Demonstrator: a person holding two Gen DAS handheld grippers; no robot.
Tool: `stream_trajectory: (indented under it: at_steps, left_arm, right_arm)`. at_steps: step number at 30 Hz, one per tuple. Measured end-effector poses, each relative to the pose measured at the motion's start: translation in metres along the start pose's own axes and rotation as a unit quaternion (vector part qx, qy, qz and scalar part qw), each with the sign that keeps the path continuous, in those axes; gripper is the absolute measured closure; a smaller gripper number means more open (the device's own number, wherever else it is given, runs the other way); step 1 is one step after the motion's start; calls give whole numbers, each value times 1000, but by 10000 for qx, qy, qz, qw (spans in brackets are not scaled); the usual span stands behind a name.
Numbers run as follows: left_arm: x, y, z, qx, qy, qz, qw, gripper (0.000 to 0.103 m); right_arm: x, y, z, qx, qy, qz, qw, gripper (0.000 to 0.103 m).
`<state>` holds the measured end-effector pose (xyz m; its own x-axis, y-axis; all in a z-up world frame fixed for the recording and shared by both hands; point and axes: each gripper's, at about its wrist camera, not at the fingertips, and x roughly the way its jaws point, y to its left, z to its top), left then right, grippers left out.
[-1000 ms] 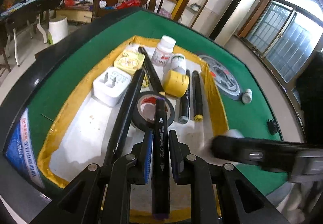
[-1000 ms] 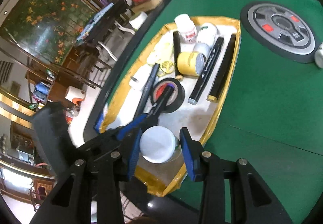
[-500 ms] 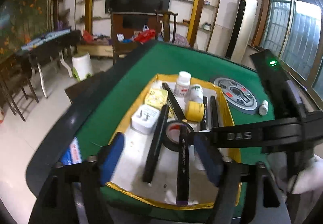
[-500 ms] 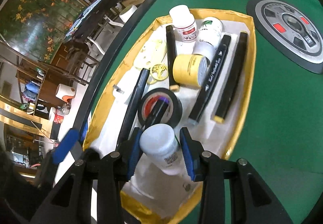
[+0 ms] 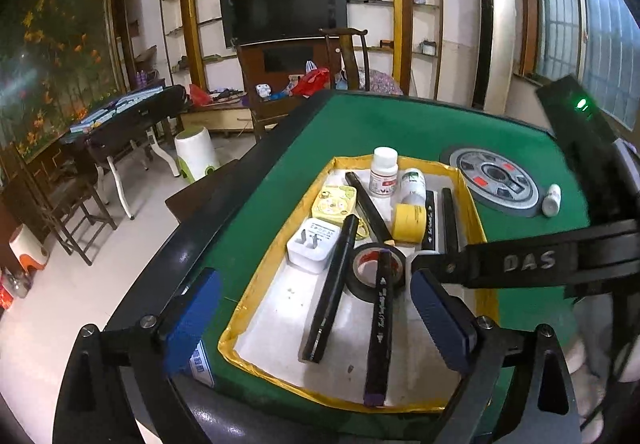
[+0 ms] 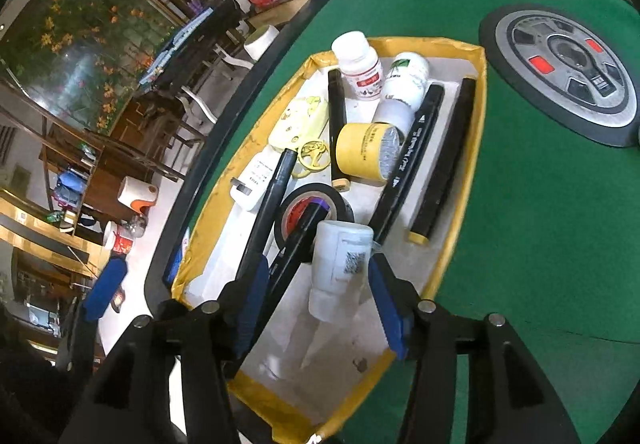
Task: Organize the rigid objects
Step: 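Lower marker and white bottle into the tray and open both tools, then withdraw both tools from the tray toward the last items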
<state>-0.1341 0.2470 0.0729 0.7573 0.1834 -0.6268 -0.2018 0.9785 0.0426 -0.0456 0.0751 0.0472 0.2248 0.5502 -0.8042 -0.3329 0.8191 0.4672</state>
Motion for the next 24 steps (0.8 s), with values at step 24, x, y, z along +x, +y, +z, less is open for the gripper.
stream_trajectory:
  at_steps: [24]
  left_arm:
    - [-36,-115,-2,1241,-87,-199,9920,6]
  right_arm:
    - [-126,-138,-51,988,-1263,-105,9870,43]
